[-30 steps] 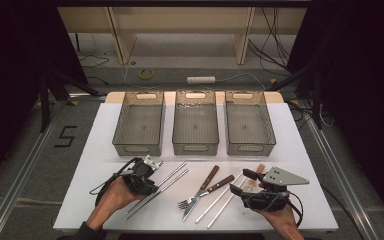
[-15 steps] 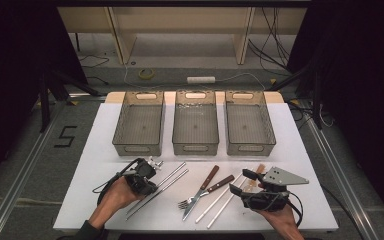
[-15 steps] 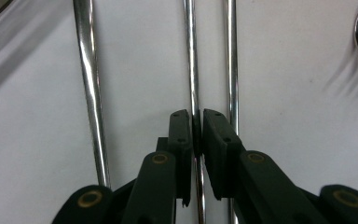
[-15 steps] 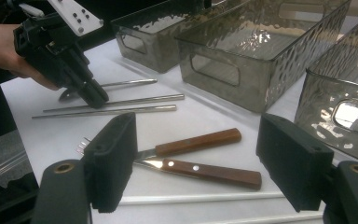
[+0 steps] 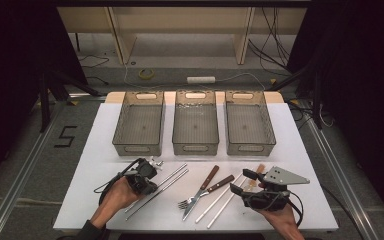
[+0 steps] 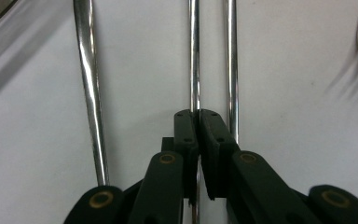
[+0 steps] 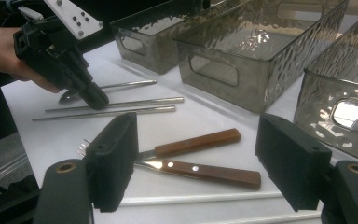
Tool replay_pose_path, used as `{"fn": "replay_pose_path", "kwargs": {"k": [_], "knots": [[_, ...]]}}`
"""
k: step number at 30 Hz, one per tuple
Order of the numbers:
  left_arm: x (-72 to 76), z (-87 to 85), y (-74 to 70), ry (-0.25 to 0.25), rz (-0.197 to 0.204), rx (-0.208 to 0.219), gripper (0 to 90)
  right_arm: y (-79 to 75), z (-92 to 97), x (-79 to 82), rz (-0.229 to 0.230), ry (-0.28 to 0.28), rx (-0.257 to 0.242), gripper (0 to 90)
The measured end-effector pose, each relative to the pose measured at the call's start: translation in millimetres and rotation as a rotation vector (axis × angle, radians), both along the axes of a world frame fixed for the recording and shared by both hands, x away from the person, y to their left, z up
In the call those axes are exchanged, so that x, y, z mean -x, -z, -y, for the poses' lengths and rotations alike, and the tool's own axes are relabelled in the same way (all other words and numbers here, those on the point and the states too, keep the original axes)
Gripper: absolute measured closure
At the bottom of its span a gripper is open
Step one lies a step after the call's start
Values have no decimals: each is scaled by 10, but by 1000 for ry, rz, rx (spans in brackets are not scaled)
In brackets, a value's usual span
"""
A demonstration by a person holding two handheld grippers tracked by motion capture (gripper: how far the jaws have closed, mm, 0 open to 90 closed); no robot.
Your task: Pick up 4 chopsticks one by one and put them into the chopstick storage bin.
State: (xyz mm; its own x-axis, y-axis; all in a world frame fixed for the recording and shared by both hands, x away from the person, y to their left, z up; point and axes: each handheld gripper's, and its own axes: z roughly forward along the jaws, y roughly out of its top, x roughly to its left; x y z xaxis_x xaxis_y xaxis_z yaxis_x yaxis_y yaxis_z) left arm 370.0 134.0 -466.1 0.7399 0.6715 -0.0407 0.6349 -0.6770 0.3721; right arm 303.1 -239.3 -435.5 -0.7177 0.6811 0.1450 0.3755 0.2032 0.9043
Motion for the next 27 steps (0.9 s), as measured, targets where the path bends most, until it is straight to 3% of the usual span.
{"fn": "replay_pose_path", "kwargs": {"k": [19,27], "knots": [[21,-156,-160,-12,8,93,854,-12,21,0,0,5,-16,317],[55,-204,-250,-21,32,138,855,-18,28,2,2,7,-17,317]]}}
